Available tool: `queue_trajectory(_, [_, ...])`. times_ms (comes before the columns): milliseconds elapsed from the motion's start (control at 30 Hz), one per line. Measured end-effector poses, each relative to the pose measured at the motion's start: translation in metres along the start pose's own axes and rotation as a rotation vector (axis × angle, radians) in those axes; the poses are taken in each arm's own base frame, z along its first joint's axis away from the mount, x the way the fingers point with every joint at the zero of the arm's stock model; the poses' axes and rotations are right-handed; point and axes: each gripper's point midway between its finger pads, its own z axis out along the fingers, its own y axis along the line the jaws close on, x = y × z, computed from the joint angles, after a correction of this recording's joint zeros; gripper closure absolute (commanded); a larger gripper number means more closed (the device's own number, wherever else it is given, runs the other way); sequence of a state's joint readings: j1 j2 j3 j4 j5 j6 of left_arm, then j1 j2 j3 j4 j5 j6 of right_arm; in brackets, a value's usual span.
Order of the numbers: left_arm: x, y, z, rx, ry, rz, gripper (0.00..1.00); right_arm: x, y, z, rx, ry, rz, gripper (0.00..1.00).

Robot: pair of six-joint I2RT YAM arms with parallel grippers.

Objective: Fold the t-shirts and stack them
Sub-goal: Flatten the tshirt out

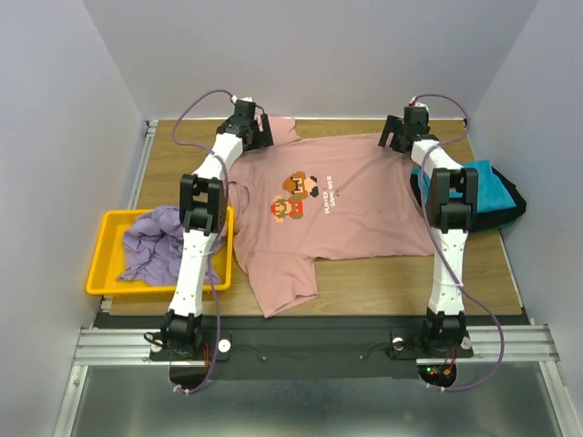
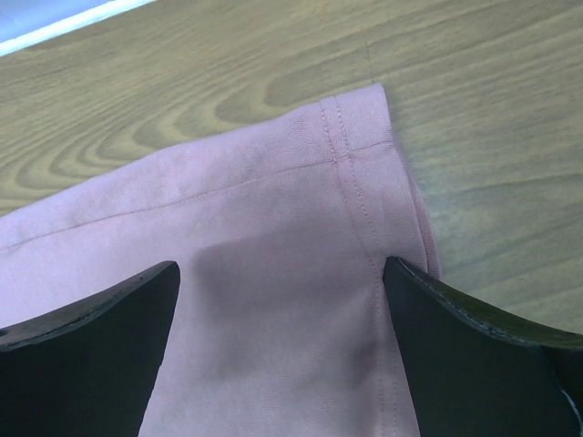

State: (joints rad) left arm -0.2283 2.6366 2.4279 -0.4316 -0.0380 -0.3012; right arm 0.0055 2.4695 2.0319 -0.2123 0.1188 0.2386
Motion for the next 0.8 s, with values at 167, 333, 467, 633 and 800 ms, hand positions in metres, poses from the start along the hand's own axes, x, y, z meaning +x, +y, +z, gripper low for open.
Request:
queue_trajectory(167, [-0.011, -0.005, 0.009, 0.060, -0.037, -0.015, 0.01, -0.006, -0.005, 0.004, -0.012, -0.009, 0.011, 0.00])
queue_trajectory(333, [-0.016, -0.011, 0.010, 0.111, -0.052, -0.019, 0.01, -0.009, -0.003, 0.005, -0.049, -0.006, 0.003, 0.00])
queue_trajectory(467, [-0.017, -0.016, 0.006, 0.125, -0.049, -0.013, 0.01, -0.007, 0.004, 0.001, -0.095, 0.014, -0.017, 0.00])
queue_trajectory(633, [-0.031, -0.028, -0.036, 0.110, -0.055, 0.012, 0.01, -0.023, 0.014, -0.036, -0.147, 0.022, -0.026, 0.00])
queue_trajectory(800, [-0.068, -0.078, -0.183, 0.175, -0.186, 0.036, 0.01, -0.081, 0.023, -0.163, -0.197, -0.107, -0.018, 0.00])
